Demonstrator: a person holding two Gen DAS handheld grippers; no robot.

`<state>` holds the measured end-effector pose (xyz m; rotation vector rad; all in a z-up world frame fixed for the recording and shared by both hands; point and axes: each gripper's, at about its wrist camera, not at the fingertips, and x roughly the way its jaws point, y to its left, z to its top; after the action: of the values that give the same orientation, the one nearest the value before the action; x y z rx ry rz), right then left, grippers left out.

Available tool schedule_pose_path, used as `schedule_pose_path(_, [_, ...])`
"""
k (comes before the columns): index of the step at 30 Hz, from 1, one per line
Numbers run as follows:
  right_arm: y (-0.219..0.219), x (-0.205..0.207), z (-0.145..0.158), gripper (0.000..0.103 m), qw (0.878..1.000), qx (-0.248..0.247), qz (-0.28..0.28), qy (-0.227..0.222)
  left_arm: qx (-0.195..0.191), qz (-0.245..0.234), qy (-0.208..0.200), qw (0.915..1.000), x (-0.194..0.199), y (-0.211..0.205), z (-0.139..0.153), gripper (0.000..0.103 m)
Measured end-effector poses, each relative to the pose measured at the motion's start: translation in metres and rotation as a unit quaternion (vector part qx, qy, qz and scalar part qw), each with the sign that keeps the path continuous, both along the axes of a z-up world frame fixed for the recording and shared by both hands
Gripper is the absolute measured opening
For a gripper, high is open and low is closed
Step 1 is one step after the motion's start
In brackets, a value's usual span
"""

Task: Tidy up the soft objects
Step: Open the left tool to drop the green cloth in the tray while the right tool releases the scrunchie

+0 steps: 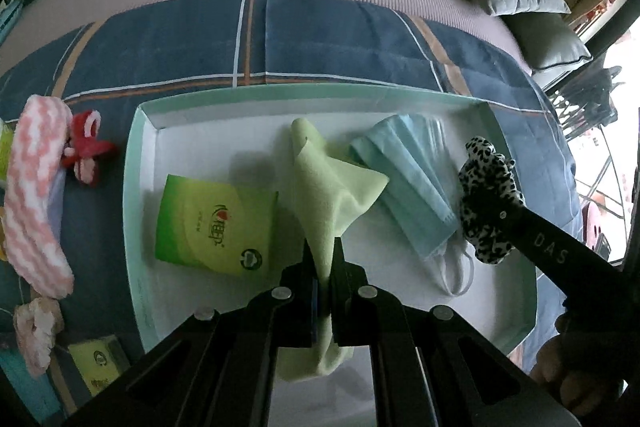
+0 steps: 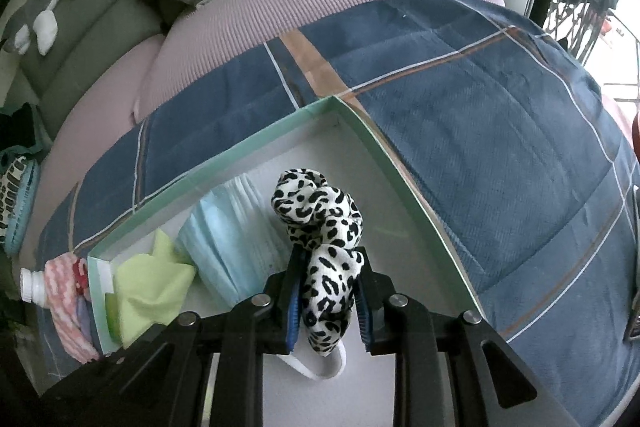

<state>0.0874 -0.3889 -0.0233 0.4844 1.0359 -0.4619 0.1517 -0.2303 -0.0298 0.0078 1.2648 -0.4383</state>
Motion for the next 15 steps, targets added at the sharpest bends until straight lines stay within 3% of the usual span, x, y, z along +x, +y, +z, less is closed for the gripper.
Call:
schedule_pose_path(3, [0.003, 0.002, 0.003, 0.026, 1.0, -0.016, 0.003, 0.011, 0.006, -0.002, -0.001, 1.0, -0.001, -0.001, 0.003, 0.008])
schedule_pose_path(5, [0.005, 0.003, 0.005, 0.026, 0.999, -0.026, 0.003, 0.018, 0.006, -0.002, 0.0, 1.0, 0.001, -0.001, 0.006, 0.015])
schedule_pose_path(7, [0.006, 0.002, 0.009, 0.027, 1.0, -0.025, 0.003, 0.017, 0.004, -0.002, -0.005, 1.0, 0.0, 0.001, 0.012, 0.032])
schedule_pose_path(11, [0.007, -0.003, 0.019, 0.05, 1.0, 0.003, 0.004, -0.001, -0.004, -0.001, -0.017, 0.9999, -0.003, 0.003, 0.025, 0.043])
schedule_pose_path(15, [0.012, -0.008, 0.033, 0.051, 1.0, -0.019, 0.004, -0.005, -0.01, 0.002, -0.026, 0.9996, -0.005, 0.007, 0.037, 0.05])
